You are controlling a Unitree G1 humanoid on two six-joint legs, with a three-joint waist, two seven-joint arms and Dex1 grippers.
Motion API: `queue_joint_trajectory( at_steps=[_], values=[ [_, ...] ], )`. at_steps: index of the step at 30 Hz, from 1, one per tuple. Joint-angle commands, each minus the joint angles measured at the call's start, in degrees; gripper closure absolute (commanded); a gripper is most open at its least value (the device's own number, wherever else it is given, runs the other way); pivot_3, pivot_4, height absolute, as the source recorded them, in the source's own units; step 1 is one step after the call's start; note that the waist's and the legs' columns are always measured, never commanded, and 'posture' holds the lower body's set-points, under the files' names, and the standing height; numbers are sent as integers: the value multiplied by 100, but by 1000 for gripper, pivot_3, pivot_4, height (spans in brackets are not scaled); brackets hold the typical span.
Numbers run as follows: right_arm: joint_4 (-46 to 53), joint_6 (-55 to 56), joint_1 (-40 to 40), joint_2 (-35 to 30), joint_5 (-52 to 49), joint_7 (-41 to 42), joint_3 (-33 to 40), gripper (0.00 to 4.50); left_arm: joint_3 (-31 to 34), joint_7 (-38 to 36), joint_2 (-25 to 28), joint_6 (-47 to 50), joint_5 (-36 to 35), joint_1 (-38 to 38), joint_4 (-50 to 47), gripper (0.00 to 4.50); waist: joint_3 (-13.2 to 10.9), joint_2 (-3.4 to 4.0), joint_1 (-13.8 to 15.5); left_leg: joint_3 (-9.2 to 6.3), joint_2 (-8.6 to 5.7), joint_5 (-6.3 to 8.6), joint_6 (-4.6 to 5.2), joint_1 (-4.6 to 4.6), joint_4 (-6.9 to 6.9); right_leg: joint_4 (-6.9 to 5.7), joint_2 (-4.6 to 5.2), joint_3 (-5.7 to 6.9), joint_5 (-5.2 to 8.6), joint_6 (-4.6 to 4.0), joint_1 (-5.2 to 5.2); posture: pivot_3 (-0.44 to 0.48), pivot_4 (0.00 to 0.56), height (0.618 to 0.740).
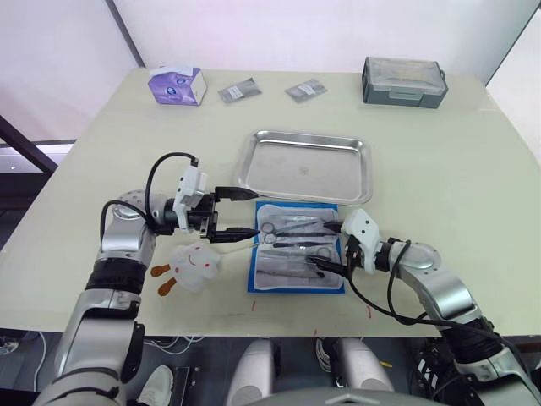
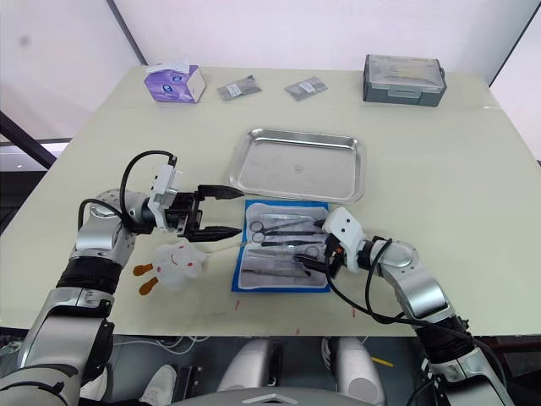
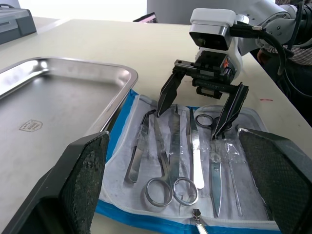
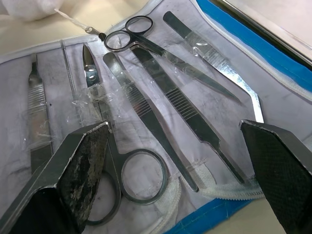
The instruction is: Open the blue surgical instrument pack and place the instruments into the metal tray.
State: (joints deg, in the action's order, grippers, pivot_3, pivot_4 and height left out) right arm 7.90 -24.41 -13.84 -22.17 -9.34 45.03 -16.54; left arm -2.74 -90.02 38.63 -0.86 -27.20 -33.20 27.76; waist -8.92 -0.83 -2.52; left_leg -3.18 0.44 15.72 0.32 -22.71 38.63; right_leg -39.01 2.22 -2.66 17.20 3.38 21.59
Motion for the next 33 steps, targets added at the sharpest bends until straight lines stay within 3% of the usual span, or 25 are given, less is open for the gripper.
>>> queue_joint_trajectory(
  at_steps=[1, 20, 33],
  values=[
    [-504, -628, 273, -48, 104, -65, -244, 26, 45, -248, 10, -111, -73, -53, -86, 0, 12, -4, 0, 0, 0, 0, 0, 0, 0, 0, 0, 0, 0, 0, 0, 0, 150, 738],
    [-224, -2362, 176, 299, -444, -661, 110, 26, 79, -248, 29, -103, -87, 69, -193, 0, 73, -21, 1, -1, 0, 0, 1, 8, -10, 4, 0, 1, 0, 0, -3, 0, 150, 738],
    [-84, -2863, 189, 332, -844, -916, 263, 26, 90, -248, -4, -141, -99, 121, -212, 0, 116, -26, 17, -5, -2, 1, 1, 9, -16, 11, 1, 3, 1, -1, -3, 0, 150, 738]
  ],
)
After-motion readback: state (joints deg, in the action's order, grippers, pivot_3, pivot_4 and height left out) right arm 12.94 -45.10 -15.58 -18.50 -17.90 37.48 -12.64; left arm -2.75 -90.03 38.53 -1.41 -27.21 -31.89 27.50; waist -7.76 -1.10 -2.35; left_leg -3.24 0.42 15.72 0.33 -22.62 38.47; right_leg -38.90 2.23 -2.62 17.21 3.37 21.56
